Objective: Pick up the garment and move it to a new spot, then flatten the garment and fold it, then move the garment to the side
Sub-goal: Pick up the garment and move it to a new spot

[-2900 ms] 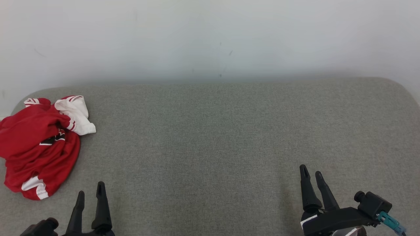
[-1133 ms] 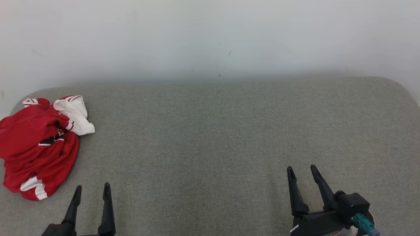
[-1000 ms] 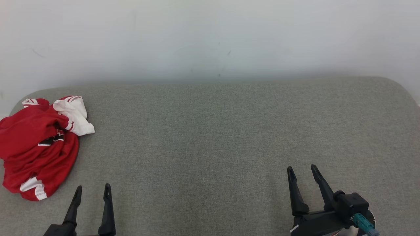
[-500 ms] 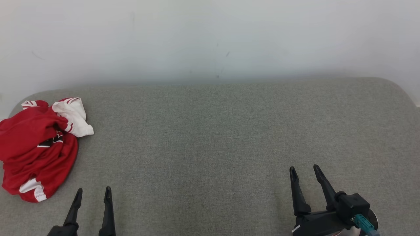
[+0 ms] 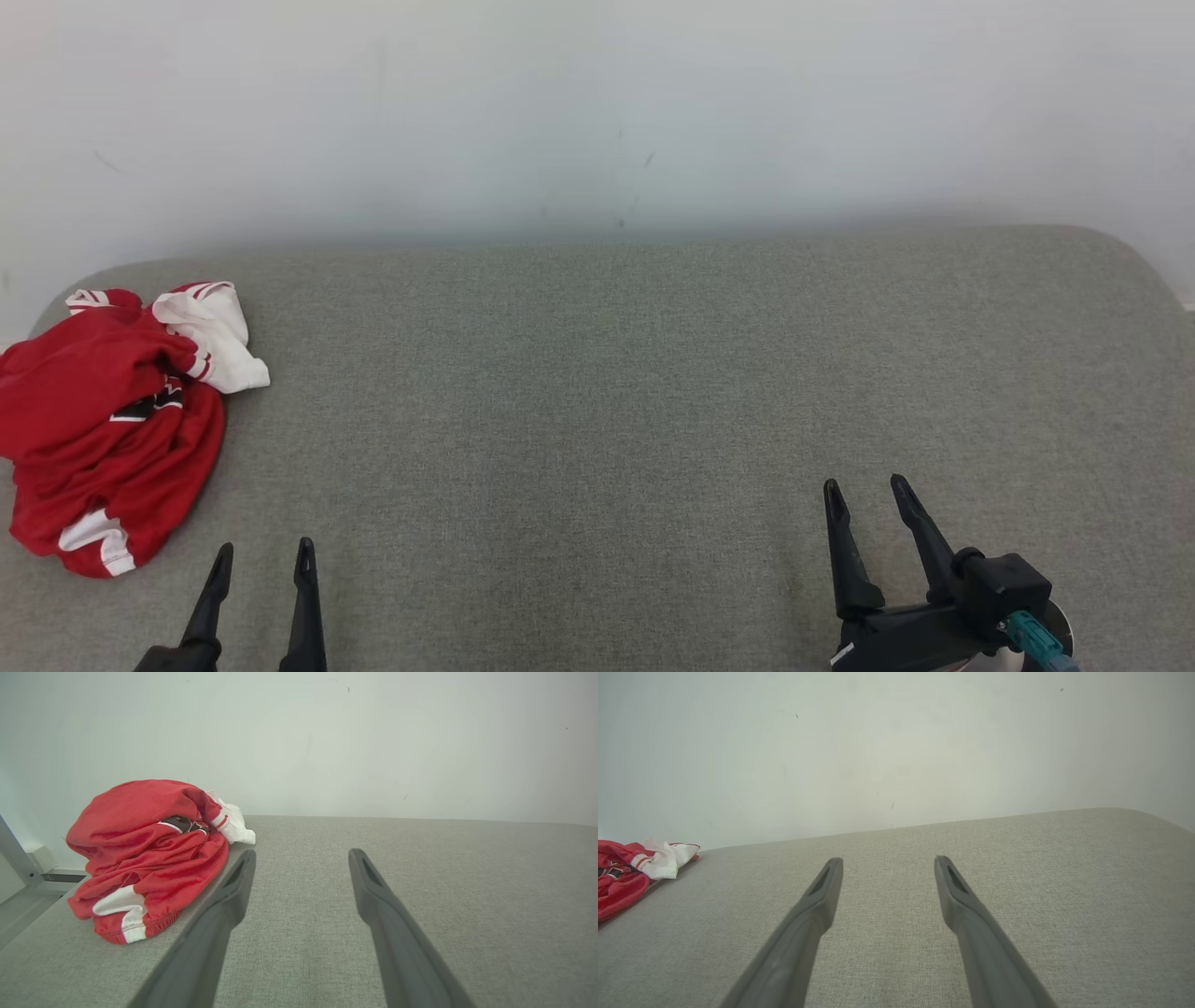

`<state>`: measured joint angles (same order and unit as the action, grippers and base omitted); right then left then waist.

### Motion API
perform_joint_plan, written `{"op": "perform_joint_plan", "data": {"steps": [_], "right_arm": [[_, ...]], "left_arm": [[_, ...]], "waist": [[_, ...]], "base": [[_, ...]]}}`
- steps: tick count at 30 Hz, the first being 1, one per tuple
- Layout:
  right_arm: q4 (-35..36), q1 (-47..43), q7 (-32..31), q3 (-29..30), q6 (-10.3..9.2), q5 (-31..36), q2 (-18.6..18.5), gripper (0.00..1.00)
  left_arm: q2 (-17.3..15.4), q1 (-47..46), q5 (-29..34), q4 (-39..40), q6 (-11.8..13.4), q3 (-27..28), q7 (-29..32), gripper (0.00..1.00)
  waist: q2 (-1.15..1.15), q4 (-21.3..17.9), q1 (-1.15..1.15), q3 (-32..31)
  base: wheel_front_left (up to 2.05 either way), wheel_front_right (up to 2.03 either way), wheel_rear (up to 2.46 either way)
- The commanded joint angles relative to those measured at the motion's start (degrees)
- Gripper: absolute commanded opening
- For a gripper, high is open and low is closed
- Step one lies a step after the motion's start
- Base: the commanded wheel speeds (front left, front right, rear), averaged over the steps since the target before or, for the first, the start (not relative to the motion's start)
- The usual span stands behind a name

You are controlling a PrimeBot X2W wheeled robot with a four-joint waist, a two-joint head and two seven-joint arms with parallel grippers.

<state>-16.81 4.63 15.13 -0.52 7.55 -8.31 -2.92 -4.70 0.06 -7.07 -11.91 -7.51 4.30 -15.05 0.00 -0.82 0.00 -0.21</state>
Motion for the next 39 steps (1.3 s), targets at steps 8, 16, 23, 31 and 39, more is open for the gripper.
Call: {"op": "perform_joint_plan", "data": {"steps": [8,16,23,31,39], "right_arm": [[-0.48,0.37,0.04,-0.18,-0.12,-0.52,0.07,1.0],[-0.83,0.15,0.04,-0.23,-0.12,-0.85,0.07,1.0],[-1.02,-0.62,0.04,0.11,-0.12,-1.34,0.07,1.0],[-1.33,-1.02,0.04,0.54,-0.12,-1.69,0.06,1.0],[-1.41,-0.72,0.04,0.44,-0.12,-2.03,0.07,1.0]], "left_arm": [[-0.06,0.22,-0.19,-0.19,0.04,0.15,-0.2,1.0],[0.04,0.13,-0.11,-0.42,0.04,0.04,-0.2,1.0],[-0.21,-0.2,0.04,-1.12,0.04,-0.12,-0.19,1.0],[-0.32,0.75,0.22,-1.77,0.07,1.06,-0.19,1.0],[-0.68,0.27,0.39,-2.39,0.13,2.64,-0.2,1.0]], "waist": [[0.0,0.1,0.0,-0.12],[0.0,0.73,0.0,-0.05],[0.0,4.68,0.0,0.17],[0.0,10.87,0.0,0.46],[0.0,18.24,0.0,0.94]], "base": [[0.0,0.0,0.0],[0.0,0.0,0.0],[0.0,0.0,0.0],[0.0,0.0,0.0],[0.0,0.0,0.0]]}}
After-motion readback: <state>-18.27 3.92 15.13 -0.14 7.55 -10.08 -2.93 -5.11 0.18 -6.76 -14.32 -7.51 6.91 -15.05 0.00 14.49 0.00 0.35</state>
